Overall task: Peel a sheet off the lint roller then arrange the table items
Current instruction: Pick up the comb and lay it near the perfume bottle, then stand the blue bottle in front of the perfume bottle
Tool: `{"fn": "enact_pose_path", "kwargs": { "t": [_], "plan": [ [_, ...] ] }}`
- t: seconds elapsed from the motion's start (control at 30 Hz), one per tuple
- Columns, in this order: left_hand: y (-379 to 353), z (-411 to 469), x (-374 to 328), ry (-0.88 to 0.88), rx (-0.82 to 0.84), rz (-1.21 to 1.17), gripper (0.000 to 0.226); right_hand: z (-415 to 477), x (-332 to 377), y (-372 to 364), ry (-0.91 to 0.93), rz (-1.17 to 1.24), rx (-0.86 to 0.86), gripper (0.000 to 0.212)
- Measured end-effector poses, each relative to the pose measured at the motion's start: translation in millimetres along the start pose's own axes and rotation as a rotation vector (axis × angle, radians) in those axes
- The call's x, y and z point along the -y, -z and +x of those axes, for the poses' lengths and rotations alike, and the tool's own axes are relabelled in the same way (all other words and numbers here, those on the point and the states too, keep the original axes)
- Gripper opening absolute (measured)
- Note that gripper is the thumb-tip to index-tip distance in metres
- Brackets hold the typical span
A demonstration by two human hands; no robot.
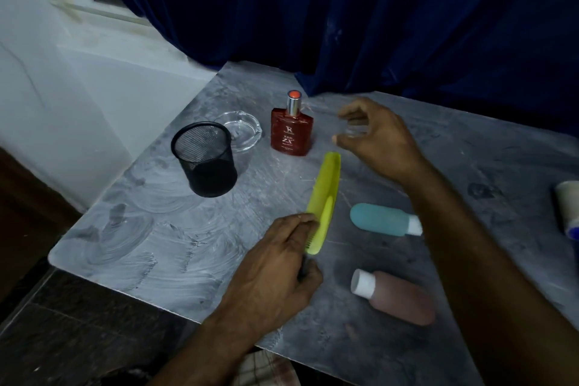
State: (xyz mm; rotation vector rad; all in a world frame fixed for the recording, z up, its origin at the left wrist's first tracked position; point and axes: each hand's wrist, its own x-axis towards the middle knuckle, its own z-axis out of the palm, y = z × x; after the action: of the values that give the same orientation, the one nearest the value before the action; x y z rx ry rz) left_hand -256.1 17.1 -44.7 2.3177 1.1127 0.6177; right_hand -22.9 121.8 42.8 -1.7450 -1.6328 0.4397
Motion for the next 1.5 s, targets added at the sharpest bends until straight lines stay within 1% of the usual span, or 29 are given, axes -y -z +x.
{"fn": "enact_pose_path", "kwargs": {
  "t": [0.07, 0.17, 0.27, 0.4, 0.5, 0.6, 0.73, 0.87, 0.93, 1.03, 1.13, 1.2, 1.27, 1.4, 1.5],
  "plan": [
    [3, 0, -3, 0.006, -0.023, -0.047, 0.06, -17, -8, 25, -0.012, -0.065, 0.019, 0.032],
    [10, 0, -14, 0.007, -0.088, -0.149, 0.054, -46, -22, 54, -0.065, -0.149, 0.107, 0.019],
    [12, 1, -31, -0.042, -0.12, -0.232, 0.046, -75, -36, 66, -0.135, -0.198, 0.177, 0.016],
    [6, 16, -51, -0.076, -0.103, -0.265, 0.043, -101, -48, 65, -0.132, -0.234, 0.24, 0.017],
    [7, 43, -54, -0.018, -0.077, -0.184, 0.034, -111, -56, 60, -0.105, -0.259, 0.263, 0.018],
    [9, 64, -58, 0.022, 0.001, -0.015, 0.019, -116, -61, 54, -0.099, -0.279, 0.254, 0.019],
    [-5, 75, -70, 0.009, 0.067, 0.252, 0.034, -123, -64, 46, -0.125, -0.282, 0.212, 0.027],
    [-19, 75, -74, -0.021, 0.072, 0.295, 0.036, -132, -62, 41, -0.136, -0.275, 0.176, 0.031],
    [-19, 70, -75, -0.036, 0.022, 0.25, 0.033, -134, -61, 42, -0.137, -0.238, 0.14, 0.032],
    [-8, 62, -76, -0.026, -0.099, 0.063, 0.029, -130, -55, 42, -0.101, -0.118, 0.017, 0.035],
    [6, 54, -67, 0.019, -0.185, -0.194, 0.042, -116, -36, 31, -0.065, 0.047, -0.092, 0.034],
    [16, 50, -55, 0.044, -0.252, -0.382, 0.049, -102, -21, 18, -0.041, 0.156, -0.121, 0.034],
    [25, 50, -40, 0.069, -0.325, -0.489, 0.055, -86, -7, -1, -0.001, 0.207, -0.119, 0.032],
    [36, 55, -5, 0.141, -0.408, -0.545, 0.064, -55, 9, -46, 0.075, 0.207, -0.047, 0.03],
    [38, 62, 20, 0.172, -0.419, -0.485, 0.066, -40, 15, -72, 0.11, 0.158, -0.028, 0.029]
  ]
}}
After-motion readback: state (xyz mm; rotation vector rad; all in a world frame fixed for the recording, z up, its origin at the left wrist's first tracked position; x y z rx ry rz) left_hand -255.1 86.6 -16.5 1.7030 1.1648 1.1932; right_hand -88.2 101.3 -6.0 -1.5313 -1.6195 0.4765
